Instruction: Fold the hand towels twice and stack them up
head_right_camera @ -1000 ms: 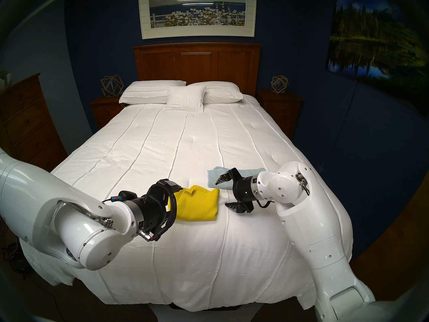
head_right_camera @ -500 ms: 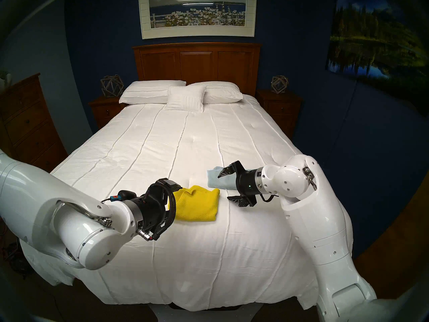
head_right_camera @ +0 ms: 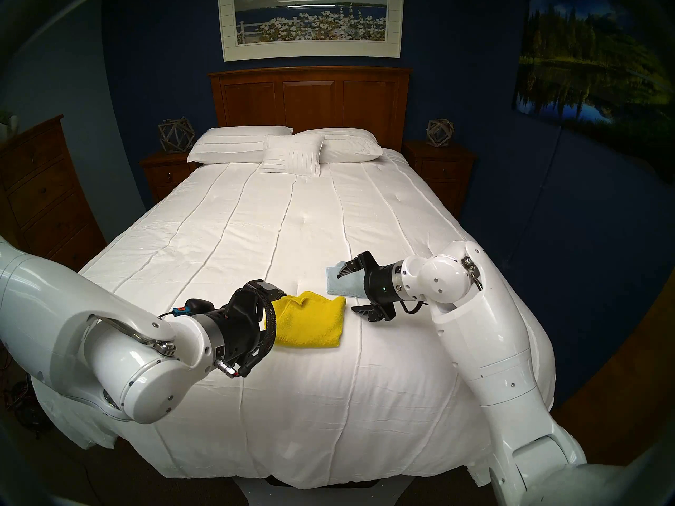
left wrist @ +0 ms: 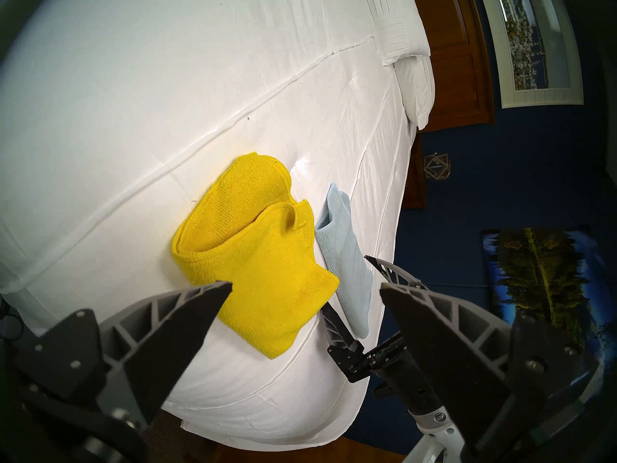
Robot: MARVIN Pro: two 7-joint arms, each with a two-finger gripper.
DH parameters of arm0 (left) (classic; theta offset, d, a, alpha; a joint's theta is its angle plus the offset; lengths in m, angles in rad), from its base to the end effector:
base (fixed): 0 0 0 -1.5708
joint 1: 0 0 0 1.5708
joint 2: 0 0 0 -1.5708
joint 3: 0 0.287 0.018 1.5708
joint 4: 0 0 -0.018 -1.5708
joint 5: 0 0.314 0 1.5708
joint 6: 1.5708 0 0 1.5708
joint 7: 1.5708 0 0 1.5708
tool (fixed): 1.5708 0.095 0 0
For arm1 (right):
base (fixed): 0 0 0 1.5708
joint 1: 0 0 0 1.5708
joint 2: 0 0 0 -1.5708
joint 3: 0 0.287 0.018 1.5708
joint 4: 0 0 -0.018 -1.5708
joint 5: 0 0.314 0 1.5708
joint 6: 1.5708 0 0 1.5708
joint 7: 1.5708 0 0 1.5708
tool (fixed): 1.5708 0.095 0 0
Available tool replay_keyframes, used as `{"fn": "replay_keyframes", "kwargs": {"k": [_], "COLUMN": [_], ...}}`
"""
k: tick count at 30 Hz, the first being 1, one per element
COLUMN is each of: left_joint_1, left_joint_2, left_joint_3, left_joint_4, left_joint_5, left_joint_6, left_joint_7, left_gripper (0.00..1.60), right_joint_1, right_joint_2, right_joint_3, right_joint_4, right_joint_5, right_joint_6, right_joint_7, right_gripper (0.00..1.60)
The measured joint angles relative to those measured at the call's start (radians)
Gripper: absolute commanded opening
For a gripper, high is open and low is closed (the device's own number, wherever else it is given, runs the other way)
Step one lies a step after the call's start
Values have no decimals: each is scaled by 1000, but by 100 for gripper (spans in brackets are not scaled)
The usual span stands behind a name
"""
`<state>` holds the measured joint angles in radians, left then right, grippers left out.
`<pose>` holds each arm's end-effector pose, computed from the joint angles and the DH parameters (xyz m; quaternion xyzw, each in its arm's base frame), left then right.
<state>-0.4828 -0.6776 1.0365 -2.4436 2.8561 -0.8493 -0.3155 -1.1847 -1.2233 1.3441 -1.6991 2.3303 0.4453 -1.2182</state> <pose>0.2827 -0.0634 -0.1654 0.7633 0.4074 0.3055 0.3976 0.4486 0.0360 -0.1938 -0.8369 0.3508 -0.1197 0.4028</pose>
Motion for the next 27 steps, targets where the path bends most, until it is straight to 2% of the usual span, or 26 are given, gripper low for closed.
{"fn": "replay_keyframes", "kwargs": {"k": [18,27], "left_joint_1": [1,2], "left_joint_2": [15,19], "left_joint_3": [16,19], "left_joint_4": [0,0], "left_joint_5": [10,14], "left_joint_6": [6,8], "left_joint_7": [0,0], "left_gripper": [160,160], "right_joint_1": [73,100], "right_joint_2": [-57,-66], "right_joint_3": [-43,-43], "right_joint_4": [141,153], "right_joint_5": [-86,-114], "right_joint_6": [-21,-36], "right_joint_7": [59,69], "right_gripper": [146,144]}}
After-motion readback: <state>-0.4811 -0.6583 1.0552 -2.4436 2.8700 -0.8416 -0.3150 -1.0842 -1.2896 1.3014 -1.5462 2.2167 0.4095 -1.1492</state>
